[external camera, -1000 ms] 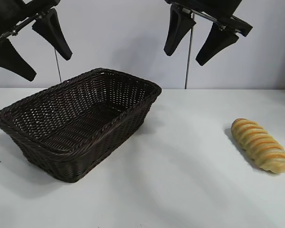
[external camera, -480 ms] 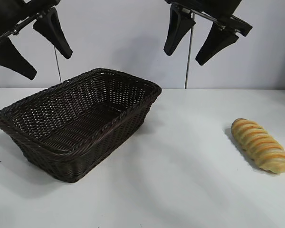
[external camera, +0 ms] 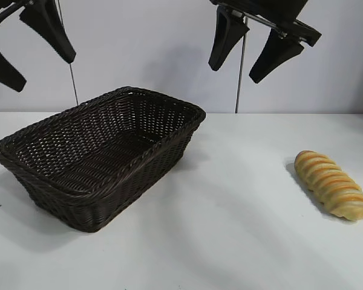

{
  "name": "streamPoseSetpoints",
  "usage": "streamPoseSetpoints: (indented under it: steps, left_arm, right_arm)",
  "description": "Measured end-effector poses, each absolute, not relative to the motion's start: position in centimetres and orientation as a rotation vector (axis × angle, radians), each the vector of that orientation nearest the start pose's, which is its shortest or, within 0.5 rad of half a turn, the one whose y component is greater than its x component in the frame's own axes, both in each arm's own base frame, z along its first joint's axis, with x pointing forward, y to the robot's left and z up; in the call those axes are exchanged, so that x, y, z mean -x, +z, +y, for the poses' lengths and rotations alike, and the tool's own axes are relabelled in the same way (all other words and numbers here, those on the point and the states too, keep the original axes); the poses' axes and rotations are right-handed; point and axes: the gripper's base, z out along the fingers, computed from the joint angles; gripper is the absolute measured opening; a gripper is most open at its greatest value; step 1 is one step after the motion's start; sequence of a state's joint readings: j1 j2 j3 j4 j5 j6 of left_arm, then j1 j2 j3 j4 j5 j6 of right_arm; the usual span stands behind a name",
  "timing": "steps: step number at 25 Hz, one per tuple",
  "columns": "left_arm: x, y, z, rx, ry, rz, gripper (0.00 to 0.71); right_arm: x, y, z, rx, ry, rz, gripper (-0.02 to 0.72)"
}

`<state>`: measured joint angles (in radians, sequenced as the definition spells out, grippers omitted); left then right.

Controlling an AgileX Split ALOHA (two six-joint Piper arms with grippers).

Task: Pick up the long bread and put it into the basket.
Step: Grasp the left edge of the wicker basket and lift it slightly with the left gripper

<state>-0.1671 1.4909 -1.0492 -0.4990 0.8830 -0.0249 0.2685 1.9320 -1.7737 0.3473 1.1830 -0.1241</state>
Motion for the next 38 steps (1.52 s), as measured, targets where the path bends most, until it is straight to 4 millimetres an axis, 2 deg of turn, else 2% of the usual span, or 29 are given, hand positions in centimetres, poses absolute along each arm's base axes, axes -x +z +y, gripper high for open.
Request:
streamPoseSetpoints:
  steps: [8,11,17,24,35,38]
  left_arm:
    - [-28.2,25.5,-7.0,0.678,-0.53,2.775,0.564]
    - [-28.3,25.5,-7.4,0.789,-0.519,2.74,0.564]
    - [-28.0,24.2,-8.8,0.844,-0.435,2.748,0.564]
    - [-26.5,20.9,-8.4,0.971,-0.403,2.748,0.564]
    - [-27.1,20.8,-8.8,1.029,-0.522,2.649,0.564]
    - [-27.3,20.0,-8.9,1.041,-0.509,2.663,0.564]
  right_arm:
    - [-39.4,29.6,13.8,0.436,0.516,2.773,0.527]
    - [-39.4,29.6,13.8,0.436,0.516,2.773,0.527]
    - [-39.4,29.6,13.8,0.436,0.516,2.773,0.527]
    - [-39.4,29.6,13.8,0.436,0.516,2.773,0.527]
    - [-39.4,29.6,13.8,0.435,0.515,2.77,0.527]
    - [-39.4,29.6,13.8,0.435,0.515,2.77,0.527]
